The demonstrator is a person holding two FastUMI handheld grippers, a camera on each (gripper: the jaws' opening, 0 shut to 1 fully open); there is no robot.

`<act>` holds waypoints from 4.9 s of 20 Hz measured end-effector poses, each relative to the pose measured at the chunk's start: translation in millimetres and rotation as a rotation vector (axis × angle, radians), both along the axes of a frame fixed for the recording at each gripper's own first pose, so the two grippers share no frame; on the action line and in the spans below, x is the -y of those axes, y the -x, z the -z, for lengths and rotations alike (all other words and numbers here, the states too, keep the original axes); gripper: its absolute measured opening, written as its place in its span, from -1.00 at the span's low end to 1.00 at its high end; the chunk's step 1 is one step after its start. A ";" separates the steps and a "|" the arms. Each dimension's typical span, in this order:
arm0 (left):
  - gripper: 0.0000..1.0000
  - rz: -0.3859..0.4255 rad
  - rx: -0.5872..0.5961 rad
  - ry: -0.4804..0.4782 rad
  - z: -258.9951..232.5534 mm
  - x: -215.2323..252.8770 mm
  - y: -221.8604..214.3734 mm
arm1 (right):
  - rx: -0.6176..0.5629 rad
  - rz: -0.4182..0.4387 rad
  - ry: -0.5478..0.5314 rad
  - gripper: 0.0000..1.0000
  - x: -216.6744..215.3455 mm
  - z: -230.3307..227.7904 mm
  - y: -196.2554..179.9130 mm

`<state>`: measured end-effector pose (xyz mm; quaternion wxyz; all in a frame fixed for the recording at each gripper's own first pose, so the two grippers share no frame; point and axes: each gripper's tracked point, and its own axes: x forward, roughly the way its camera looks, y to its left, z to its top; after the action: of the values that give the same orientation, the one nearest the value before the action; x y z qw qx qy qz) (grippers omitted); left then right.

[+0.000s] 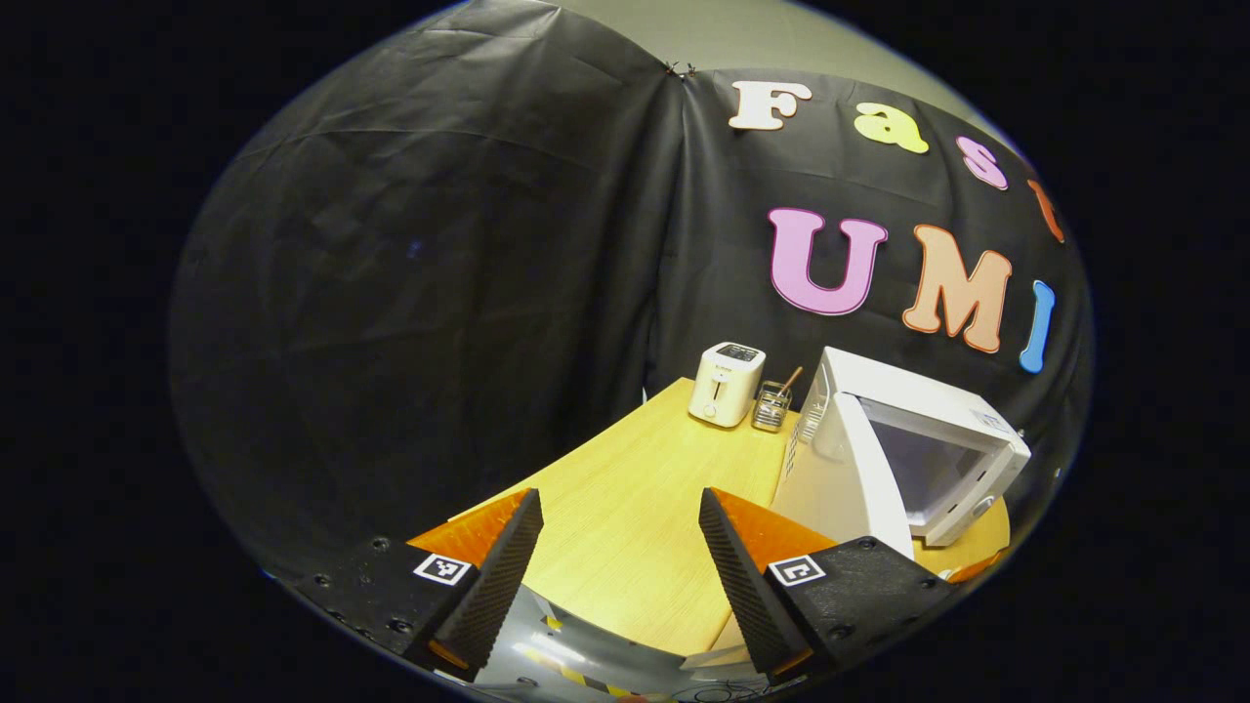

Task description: Open the microwave oven with the left hand, put the food in, and close the microwave oven.

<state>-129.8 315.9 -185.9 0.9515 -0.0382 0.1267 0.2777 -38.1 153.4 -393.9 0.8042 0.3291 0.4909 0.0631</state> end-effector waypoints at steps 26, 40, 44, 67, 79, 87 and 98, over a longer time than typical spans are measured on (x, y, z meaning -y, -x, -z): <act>0.91 0.029 -0.128 0.079 53.4 -31.9 16.8 | 0.402 0.441 -0.012 0.27 -167.8 -12.2 -212.2; 0.91 -0.008 -0.170 0.084 60.4 -30.7 24.3 | 0.445 0.456 0.085 0.94 -167.7 -0.8 -236.7; 0.91 0.011 -0.158 0.105 60.2 -22.3 21.6 | 0.453 0.426 0.117 0.80 -157.1 -4.4 -227.7; -0.99 0.291 -0.121 -0.022 42.4 34.9 11.2 | 0.632 -0.025 0.401 0.97 -70.4 -79.2 -79.3; -0.99 0.419 -0.144 -0.037 44.6 65.1 7.1 | 0.627 0.026 0.481 0.82 12.3 -114.5 -23.7; -0.99 0.493 -0.157 0.026 48.6 97.3 5.7 | 0.673 0.055 0.544 0.83 46.2 -140.4 0.4; -1.00 0.634 -0.174 0.048 53.4 180.5 -17.9 | 0.682 0.088 0.592 0.83 91.7 -159.5 10.6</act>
<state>-111.9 135.5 -239.3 0.9750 0.0046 0.2196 -0.0330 -48.7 61.7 -234.5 0.9814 0.0658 0.1802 -0.0097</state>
